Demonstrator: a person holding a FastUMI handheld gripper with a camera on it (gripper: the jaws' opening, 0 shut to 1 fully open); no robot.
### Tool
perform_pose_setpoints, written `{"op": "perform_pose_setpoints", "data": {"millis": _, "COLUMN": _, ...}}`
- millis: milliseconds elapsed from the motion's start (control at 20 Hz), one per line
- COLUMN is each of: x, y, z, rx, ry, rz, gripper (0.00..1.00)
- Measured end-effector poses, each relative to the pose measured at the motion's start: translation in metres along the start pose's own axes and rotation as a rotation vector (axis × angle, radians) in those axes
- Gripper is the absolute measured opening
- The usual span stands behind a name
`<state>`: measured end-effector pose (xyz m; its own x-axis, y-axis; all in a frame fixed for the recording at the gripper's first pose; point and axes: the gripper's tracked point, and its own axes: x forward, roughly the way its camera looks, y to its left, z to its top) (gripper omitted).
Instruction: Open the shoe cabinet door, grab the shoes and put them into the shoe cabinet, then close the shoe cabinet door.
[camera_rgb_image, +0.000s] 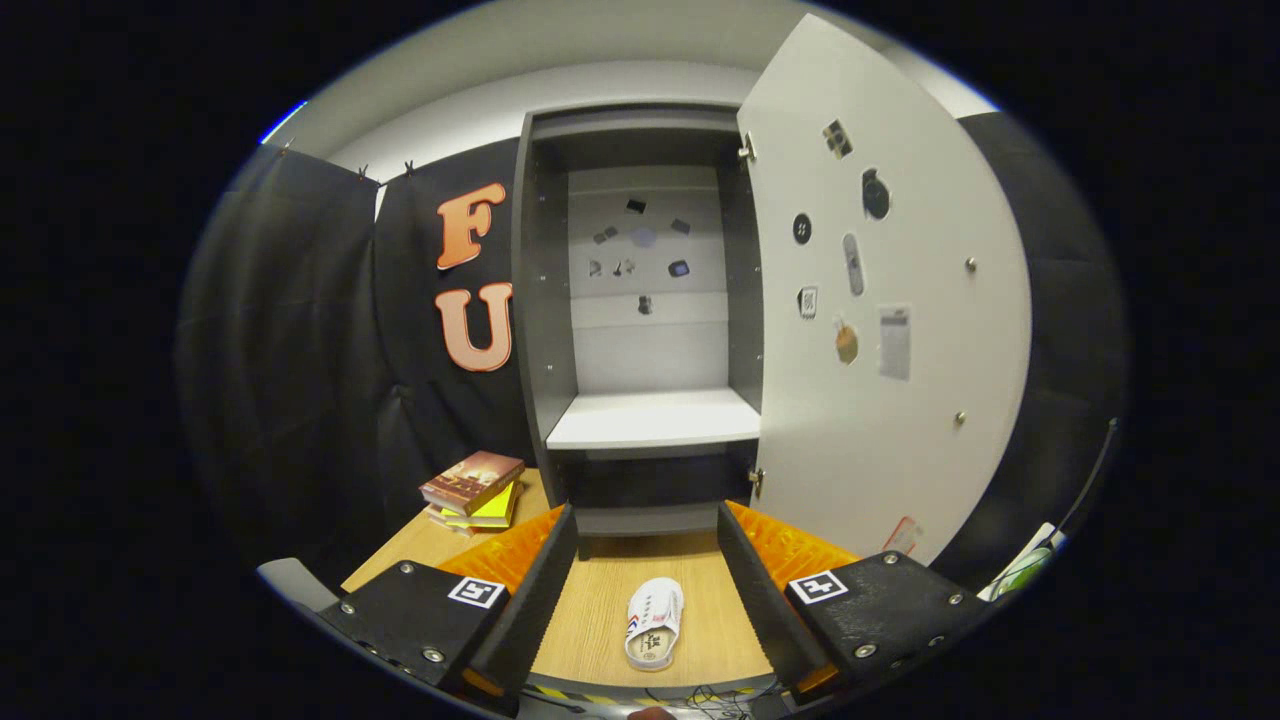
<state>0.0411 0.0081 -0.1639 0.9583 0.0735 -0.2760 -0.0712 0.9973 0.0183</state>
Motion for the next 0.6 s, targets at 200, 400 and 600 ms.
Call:
{"op": "perform_pose_setpoints", "data": {"millis": 200, "x": 0.029, "y": 0.017, "z": -0.064, "rx": 0.041, "ry": 0.143, "rz": 0.006, "gripper": 0.88}}
{"op": "perform_pose_setpoints", "data": {"millis": 400, "x": 0.056, "y": 0.025, "z": -0.124, "rx": 0.076, "ry": 0.268, "rz": -0.007, "gripper": 0.88}}
{"op": "perform_pose_setpoints", "data": {"millis": 600, "x": 0.077, "y": 0.030, "z": -0.175, "rx": 0.087, "ry": 0.372, "rz": -0.012, "gripper": 0.89}}
